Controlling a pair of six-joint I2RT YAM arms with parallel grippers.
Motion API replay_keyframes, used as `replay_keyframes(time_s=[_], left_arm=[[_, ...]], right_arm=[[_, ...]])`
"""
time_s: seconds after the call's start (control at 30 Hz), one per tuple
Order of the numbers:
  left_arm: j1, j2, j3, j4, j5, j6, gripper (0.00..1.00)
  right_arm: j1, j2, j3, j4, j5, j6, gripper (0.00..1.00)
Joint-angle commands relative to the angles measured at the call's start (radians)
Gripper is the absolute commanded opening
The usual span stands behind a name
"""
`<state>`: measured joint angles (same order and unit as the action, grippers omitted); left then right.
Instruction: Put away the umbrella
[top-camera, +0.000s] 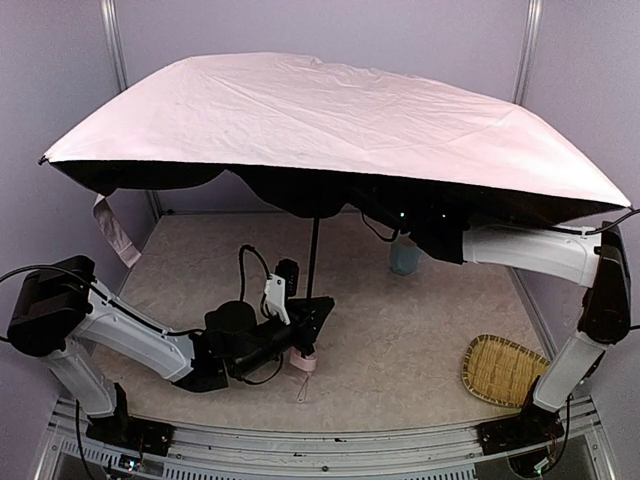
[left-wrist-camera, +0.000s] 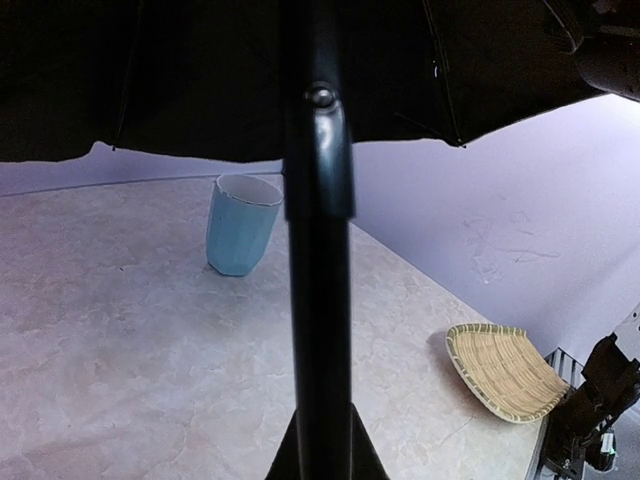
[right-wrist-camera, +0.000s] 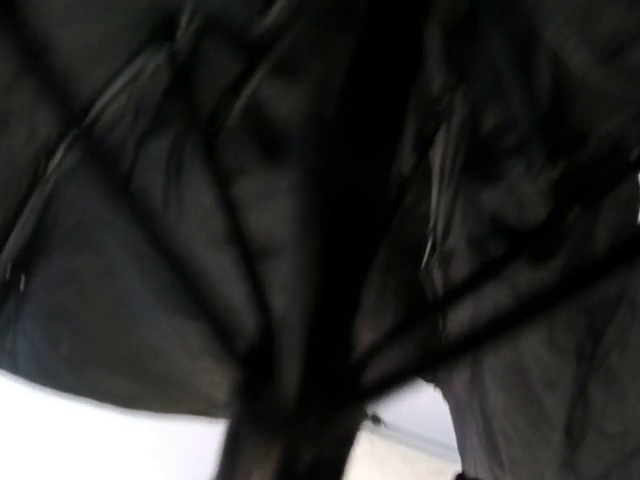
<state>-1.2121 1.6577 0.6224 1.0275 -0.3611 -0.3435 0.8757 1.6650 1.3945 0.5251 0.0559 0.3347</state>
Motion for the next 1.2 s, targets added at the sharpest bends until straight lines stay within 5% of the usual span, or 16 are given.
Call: replay_keyframes(time_s=[0.0, 0.07, 0.23, 0.4, 0.5, 0.77, 1.17], left_arm=[[-0.035, -0.002, 0.01, 0.133, -0.048, 0.089, 0.0], [-0.038, -0.002, 0.011, 0.132, -0.045, 0.091, 0.0], [-0.042, 0.003, 0.011, 0.133, -0.05, 0.1, 0.0], [-0.043, 0.002, 0.015, 0.135, -0.051, 0.11, 0.0], [-0.031, -0.02, 0.005, 0.14, -0.026, 0.115, 0.0], [0.106, -0.181, -0.07, 0.111, 0.217, 0.177, 0.0], [0.15, -0.297, -0.098, 0.126, 0.281, 0.258, 0.0]], right_arm=[[-0.011, 0.009, 0.001, 0.147, 0.118, 0.091, 0.51], [-0.011, 0.009, -0.019, 0.185, 0.13, 0.109, 0.41], [-0.011, 0.011, -0.013, 0.184, 0.128, 0.102, 0.37], [-0.011, 0.0, -0.022, 0.177, 0.125, 0.089, 0.08], [-0.011, -0.011, -0.026, 0.142, 0.074, 0.062, 0.0], [-0.005, -0.016, -0.048, -0.123, -0.33, -0.235, 0.0], [0.079, 0.078, -0.27, -0.039, -0.397, -0.385, 0.02]])
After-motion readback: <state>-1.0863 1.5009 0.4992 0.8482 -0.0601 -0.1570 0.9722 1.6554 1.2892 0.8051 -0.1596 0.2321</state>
